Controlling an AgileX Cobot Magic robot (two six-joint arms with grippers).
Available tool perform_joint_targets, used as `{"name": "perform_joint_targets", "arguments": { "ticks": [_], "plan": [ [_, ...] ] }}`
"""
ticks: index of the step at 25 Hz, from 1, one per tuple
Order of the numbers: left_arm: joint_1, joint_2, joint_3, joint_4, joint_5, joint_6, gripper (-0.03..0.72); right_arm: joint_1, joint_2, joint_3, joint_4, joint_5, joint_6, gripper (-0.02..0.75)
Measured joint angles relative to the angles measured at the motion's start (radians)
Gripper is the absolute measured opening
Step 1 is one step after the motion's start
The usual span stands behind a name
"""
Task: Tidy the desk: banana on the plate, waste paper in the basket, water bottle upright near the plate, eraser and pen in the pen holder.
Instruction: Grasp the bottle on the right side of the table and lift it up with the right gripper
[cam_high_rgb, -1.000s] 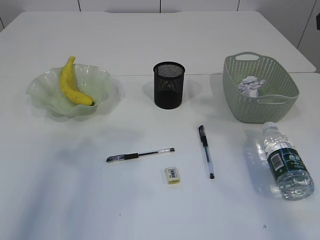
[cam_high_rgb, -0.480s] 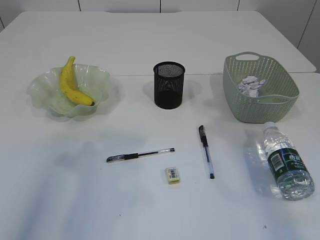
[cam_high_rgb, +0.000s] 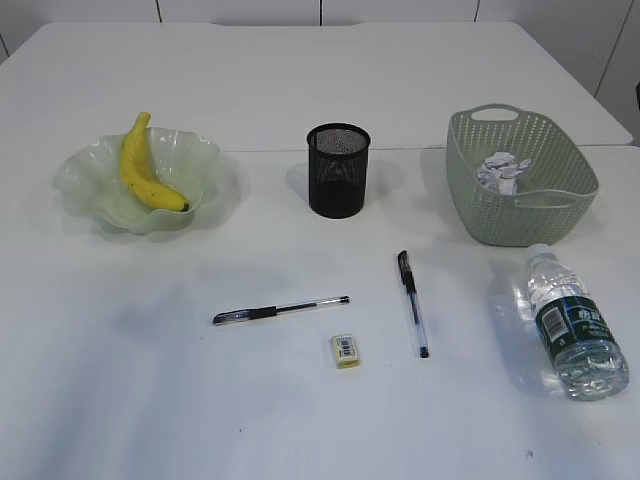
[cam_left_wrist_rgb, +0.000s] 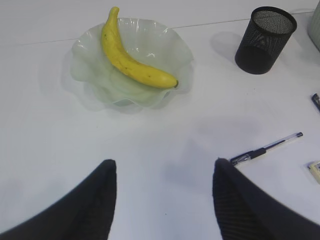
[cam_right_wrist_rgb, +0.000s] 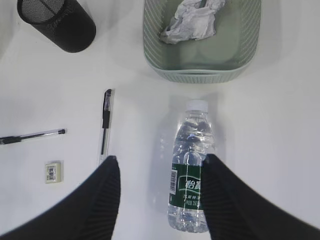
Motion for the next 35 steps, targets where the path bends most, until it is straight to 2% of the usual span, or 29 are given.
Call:
{"name": "perform_joint_targets", "arguments": {
  "ticks": [11,17,23,30,35],
  "plan": [
    [0.0,0.0,0.0,-0.002,0.002,0.0,0.424,0.002,0.208,0.0,-0.036,0.0,0.002,0.391],
    [0.0,0.0,0.0,-0.003,0.002,0.0,0.424,0.06,0.341,0.0,-0.111,-0.031,0.003,0.391],
    [0.0,0.0,0.0,-0.003,0.002,0.0,0.424,0.076,0.439,0.0,-0.12,-0.085,0.003,0.396],
    [0.0,0.0,0.0,-0.003,0.002,0.0,0.424,0.076,0.496,-0.002,-0.125,-0.129,0.004,0.532],
    [0.0,0.0,0.0,-0.004,0.002,0.0,0.424,0.076,0.54,-0.022,-0.125,-0.141,0.004,0.55]
  ]
}}
